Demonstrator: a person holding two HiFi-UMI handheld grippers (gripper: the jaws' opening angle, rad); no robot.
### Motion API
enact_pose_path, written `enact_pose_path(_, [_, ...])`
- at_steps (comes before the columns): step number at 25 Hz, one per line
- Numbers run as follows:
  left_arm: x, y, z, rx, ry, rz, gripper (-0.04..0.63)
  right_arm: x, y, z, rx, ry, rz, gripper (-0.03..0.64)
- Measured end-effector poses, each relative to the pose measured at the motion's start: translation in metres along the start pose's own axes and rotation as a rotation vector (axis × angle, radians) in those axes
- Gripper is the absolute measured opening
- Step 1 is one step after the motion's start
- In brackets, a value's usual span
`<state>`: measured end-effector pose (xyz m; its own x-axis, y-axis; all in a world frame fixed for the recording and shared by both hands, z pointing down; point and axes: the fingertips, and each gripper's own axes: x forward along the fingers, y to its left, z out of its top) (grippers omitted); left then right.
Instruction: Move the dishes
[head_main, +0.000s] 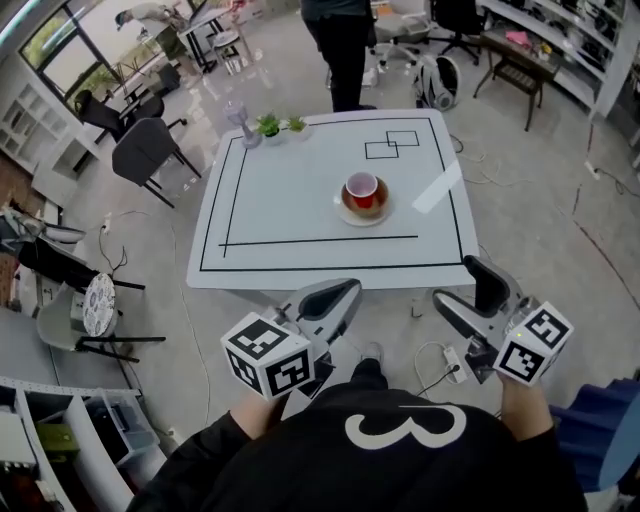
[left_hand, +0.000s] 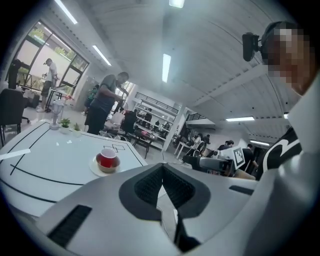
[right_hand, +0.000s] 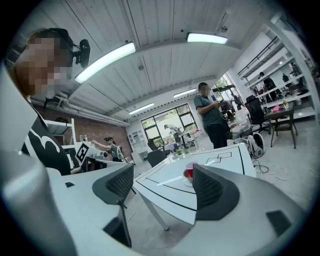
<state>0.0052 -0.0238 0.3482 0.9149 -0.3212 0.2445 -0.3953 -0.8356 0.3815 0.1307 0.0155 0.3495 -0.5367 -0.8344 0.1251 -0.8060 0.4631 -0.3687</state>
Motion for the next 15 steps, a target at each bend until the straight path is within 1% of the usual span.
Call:
enact_pose_path(5, [0.023,0.065,0.024,-0.025,0.001,0.004,0.003,0.062,-0.032,0.012,0.010,0.037,-0.020,0.354])
enact_pose_path(8, [0.032,0.094,0.031,-0.028,0.000,0.005,0.003,0.087,-0.048,0.012,0.029,0.054,-0.042,0.350])
enact_pose_path(12, [0.044,0.120,0.032,-0.024,0.015,0.007,0.002,0.107,-0.060,0.009,0.040,0.085,-0.059,0.339])
enact_pose_path(15, [0.048,0.133,0.032,-0.022,0.022,0.019,0.003,0.119,-0.066,0.010,0.043,0.089,-0.056,0.327])
